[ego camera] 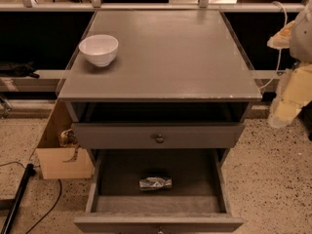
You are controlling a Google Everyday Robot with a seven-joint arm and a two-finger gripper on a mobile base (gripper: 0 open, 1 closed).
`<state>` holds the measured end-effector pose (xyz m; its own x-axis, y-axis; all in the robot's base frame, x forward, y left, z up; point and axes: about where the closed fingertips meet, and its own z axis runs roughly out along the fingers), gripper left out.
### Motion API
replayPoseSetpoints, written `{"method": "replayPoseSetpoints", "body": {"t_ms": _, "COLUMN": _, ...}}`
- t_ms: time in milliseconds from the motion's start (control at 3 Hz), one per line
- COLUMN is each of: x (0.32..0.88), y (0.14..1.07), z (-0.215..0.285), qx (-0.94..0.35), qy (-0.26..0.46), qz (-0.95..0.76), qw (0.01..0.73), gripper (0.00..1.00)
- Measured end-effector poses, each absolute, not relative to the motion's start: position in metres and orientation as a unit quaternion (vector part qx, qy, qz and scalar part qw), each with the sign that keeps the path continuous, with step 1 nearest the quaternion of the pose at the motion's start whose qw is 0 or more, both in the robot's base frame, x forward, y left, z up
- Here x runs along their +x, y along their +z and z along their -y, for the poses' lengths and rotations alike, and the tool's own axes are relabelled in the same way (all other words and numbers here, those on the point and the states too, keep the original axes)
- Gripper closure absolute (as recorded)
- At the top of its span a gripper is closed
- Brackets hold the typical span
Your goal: Pick redbull can from middle drawer and place on counter
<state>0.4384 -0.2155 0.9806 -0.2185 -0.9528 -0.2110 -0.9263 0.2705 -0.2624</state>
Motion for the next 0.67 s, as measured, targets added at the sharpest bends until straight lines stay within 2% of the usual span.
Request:
{"method": "replayPoseSetpoints", "body": {"t_ms": 333, "x": 0.438, "y": 0.981, "z": 0.215, "qx": -0.603, "qy": -0.04, "qz": -0.78, "qw": 0.166, "gripper": 0.0}}
{"method": "replayPoseSetpoints", "body": {"t_ms": 667, "x": 0.441, "y": 0.963, "z": 0.223, "qx": -0.581, "qy": 0.004, "qz": -0.79, "qw": 0.195, "gripper": 0.0}}
